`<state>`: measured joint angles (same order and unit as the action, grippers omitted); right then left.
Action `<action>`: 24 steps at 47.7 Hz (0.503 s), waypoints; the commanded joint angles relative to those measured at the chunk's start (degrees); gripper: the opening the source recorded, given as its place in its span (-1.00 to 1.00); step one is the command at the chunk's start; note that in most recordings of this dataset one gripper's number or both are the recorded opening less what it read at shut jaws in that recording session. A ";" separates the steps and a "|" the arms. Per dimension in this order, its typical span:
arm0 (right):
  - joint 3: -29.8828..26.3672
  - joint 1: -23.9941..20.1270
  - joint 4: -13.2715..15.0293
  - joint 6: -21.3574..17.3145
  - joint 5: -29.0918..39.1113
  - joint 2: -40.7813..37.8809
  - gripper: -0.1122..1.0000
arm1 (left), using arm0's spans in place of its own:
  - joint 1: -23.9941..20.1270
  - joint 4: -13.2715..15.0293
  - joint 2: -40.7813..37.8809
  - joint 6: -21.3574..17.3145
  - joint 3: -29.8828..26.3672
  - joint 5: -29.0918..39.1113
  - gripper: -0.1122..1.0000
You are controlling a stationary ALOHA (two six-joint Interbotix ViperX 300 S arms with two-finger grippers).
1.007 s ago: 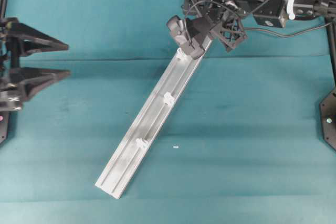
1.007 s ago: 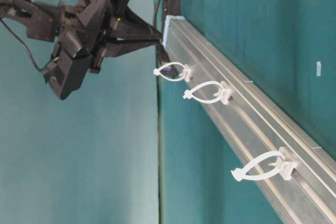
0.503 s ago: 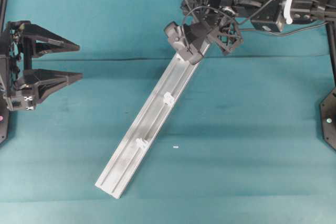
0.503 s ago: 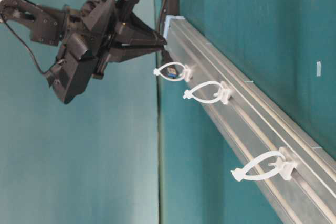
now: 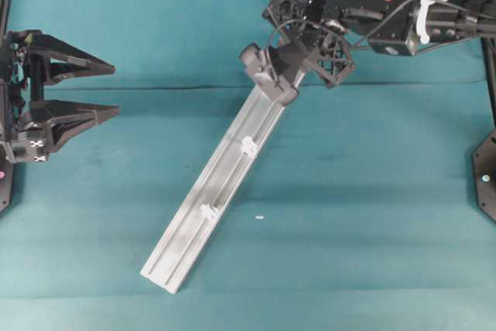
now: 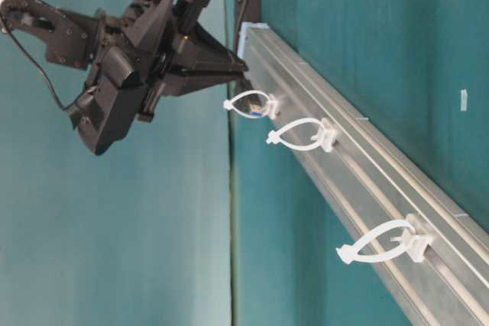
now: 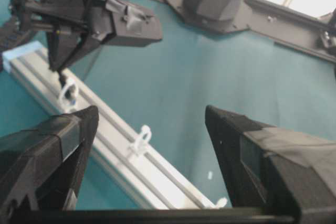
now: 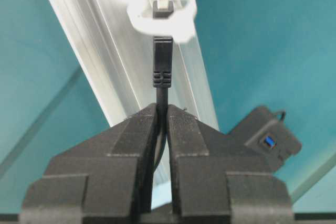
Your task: Pass the USB cable through three rings with both arms.
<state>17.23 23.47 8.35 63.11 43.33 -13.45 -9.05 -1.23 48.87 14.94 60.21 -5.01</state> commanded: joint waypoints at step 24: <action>-0.26 -2.11 -1.93 0.62 -2.46 -0.26 -0.66 | -0.53 -0.26 -6.42 -1.49 -1.93 -0.53 0.83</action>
<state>17.23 21.80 6.50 63.11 41.13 -13.45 -9.40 -1.23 44.38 13.54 59.94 -5.01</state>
